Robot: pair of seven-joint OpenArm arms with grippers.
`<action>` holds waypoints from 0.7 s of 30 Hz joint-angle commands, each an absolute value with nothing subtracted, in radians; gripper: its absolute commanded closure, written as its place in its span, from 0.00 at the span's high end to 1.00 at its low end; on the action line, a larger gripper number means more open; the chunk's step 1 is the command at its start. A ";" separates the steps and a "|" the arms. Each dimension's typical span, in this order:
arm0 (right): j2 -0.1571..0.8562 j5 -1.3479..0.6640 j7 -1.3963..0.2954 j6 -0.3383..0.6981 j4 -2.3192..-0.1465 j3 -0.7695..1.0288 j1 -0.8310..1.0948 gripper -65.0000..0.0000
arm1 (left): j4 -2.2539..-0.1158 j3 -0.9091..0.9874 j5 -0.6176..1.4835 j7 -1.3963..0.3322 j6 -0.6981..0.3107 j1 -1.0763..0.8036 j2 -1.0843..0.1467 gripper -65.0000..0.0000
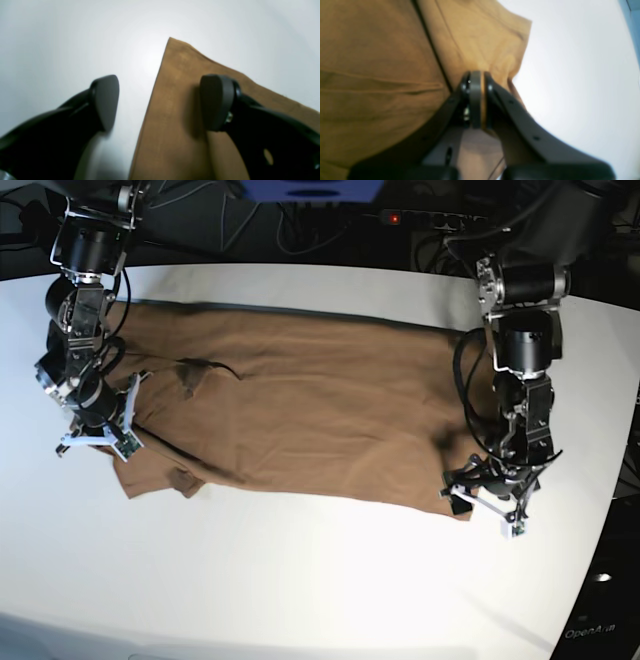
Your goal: Fold the T-shirt properly
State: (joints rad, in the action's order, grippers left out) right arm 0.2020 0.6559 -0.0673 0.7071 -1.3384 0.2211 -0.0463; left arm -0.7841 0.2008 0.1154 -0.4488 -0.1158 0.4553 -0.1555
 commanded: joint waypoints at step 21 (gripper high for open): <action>0.226 0.650 -0.054 0.698 -1.356 0.226 -0.065 0.01 | -0.613 0.197 0.120 -0.332 -0.117 0.524 -0.150 0.26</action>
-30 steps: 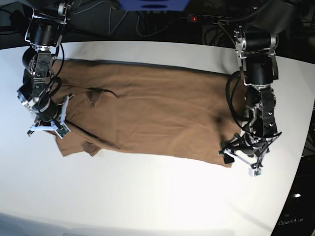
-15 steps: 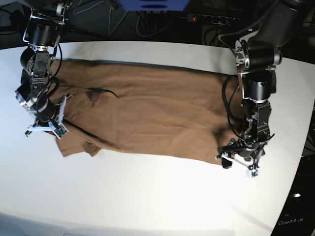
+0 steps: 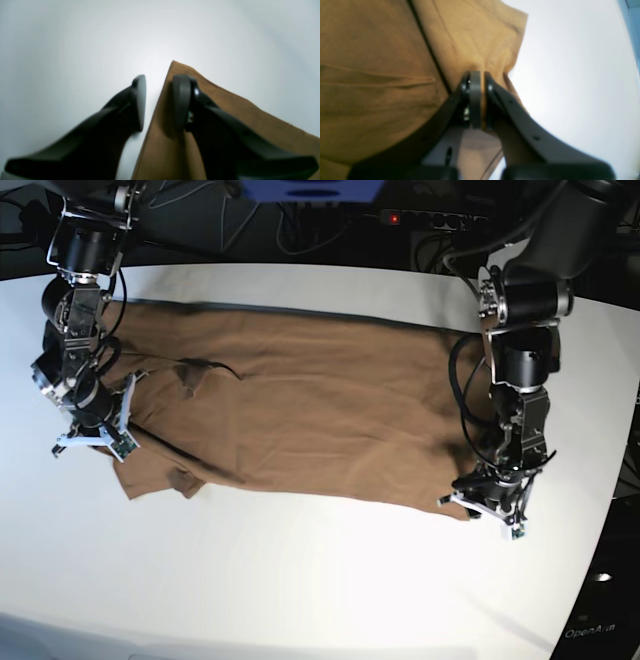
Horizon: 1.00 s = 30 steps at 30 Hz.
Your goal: Fold the T-shirt properly
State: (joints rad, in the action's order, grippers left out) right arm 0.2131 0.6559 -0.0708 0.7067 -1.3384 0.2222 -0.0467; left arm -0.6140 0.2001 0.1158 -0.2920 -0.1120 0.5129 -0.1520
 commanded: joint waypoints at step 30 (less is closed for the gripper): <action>0.223 0.650 -0.054 0.698 -1.359 0.222 -0.059 0.02 | -0.576 0.208 0.128 -0.329 -0.249 0.499 -0.136 0.26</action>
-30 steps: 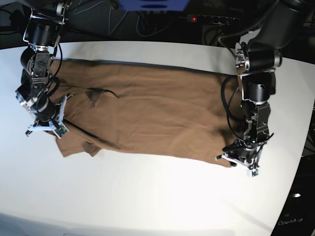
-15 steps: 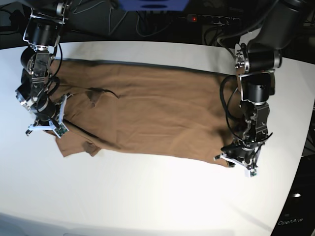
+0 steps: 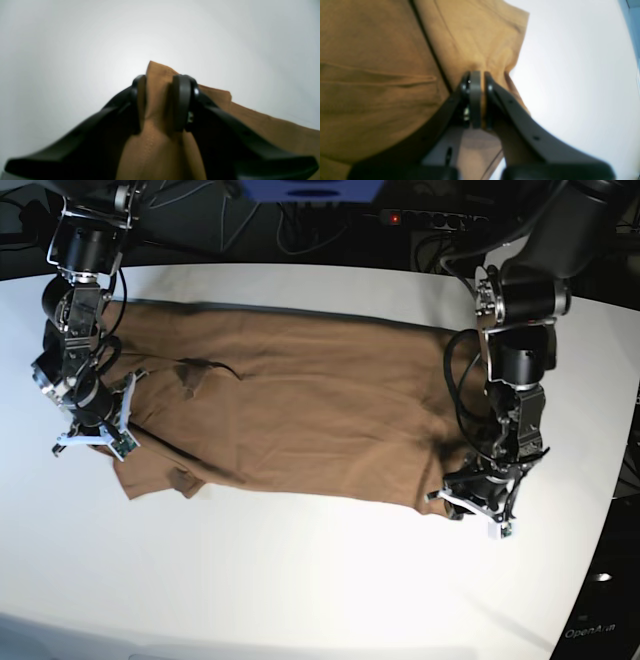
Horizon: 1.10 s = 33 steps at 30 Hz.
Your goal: Fold the T-shirt properly
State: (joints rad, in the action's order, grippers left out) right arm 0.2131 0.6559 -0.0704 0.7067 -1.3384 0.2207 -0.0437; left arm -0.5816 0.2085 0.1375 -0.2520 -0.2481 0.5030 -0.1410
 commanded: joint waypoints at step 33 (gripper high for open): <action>0.222 0.650 -0.054 0.698 -1.359 0.219 -0.062 0.02 | -0.495 0.206 0.320 -0.328 -0.354 0.490 -0.211 0.40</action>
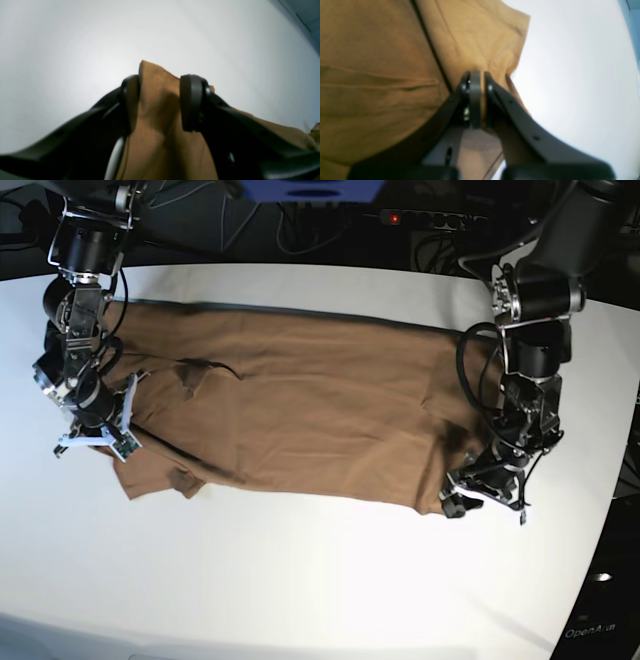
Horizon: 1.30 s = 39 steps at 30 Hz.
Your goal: Fold the T-shirt properly
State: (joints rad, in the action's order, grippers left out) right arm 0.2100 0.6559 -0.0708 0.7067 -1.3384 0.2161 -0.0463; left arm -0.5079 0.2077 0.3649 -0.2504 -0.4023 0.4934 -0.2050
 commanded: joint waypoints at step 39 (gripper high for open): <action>0.193 0.688 -0.056 0.698 -1.359 0.222 -0.059 0.02 | -0.740 0.205 0.397 -0.344 -0.452 0.398 -0.209 0.06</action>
